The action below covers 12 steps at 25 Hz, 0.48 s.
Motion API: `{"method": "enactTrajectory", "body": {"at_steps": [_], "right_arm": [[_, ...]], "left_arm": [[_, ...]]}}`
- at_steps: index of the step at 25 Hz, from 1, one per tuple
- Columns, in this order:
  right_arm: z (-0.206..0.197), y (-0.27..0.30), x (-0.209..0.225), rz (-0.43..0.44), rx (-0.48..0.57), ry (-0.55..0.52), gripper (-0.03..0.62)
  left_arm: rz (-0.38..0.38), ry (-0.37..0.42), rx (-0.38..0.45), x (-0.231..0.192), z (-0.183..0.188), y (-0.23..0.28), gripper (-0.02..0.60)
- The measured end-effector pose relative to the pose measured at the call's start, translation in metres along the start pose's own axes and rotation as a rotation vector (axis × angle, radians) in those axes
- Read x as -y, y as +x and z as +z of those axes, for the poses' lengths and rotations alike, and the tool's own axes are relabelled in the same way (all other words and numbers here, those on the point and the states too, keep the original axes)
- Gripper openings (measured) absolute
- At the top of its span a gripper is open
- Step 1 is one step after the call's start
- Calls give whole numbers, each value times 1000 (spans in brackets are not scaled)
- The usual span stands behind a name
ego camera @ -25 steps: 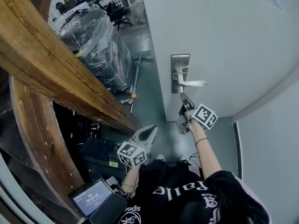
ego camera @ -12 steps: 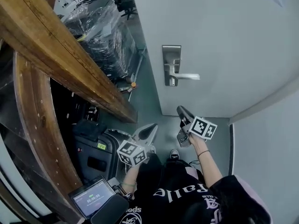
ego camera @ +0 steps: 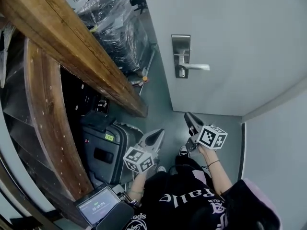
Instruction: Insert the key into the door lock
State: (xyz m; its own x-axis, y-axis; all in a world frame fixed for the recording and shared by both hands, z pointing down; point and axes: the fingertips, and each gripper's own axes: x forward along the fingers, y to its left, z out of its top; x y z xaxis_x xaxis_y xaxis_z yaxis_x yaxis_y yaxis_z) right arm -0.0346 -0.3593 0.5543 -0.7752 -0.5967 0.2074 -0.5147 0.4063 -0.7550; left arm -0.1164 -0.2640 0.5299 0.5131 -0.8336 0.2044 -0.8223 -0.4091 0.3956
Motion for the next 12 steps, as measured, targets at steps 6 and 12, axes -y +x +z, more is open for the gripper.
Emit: {"method": "enactTrajectory", "body": {"at_steps": [6, 12], "right_arm": [[-52, -31, -33, -6, 8, -12, 37], [-124, -73, -88, -13, 55, -4, 37]], "left_arm": [[-74, 41, 29, 31, -3, -47, 5], [-134, 67, 14, 57, -38, -133, 5]]}}
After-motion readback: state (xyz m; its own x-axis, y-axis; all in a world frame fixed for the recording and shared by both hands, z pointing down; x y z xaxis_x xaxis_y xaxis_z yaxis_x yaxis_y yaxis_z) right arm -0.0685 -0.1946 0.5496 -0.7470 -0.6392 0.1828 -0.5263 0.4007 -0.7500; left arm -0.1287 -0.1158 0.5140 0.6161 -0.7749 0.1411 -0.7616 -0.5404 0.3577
